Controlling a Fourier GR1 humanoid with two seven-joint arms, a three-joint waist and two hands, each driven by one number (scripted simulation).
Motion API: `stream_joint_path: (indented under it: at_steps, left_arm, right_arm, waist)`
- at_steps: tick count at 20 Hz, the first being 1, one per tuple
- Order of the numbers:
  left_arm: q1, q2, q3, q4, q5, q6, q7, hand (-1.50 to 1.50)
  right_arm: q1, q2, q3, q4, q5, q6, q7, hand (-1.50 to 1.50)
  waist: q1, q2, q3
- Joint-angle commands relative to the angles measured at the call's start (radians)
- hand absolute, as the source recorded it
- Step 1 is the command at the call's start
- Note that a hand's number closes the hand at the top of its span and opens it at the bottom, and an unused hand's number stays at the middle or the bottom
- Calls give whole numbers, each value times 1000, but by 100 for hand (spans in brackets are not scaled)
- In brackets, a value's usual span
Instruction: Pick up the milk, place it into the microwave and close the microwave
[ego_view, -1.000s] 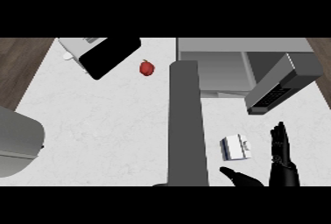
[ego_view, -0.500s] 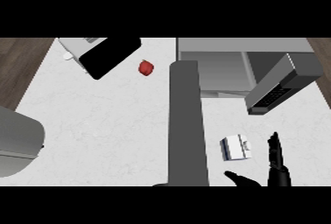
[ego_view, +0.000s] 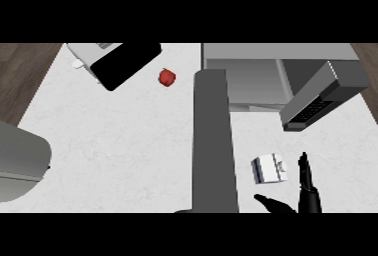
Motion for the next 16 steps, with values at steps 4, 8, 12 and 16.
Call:
stream_joint_path:
  at_steps: [4,8,12,16]
  left_arm:
    - [-37,23,29,-31,64,34,44,-150]
    - [14,-22,17,-9,55,-65,9,-150]
    - [29,-16,14,-44,72,-33,40,-150]
    - [-10,4,15,-8,62,-18,45,-150]
  right_arm:
    - [-172,-36,-94,287,-51,67,-156,-150]
    - [-151,18,-74,266,-64,77,-167,-150]
    - [-162,-22,-78,228,-99,177,-116,150]
    - [-178,4,-30,256,-47,154,-154,150]
  waist:
    - [4,4,2]
    - [11,2,2]
    - [11,2,2]
    - [10,5,2]
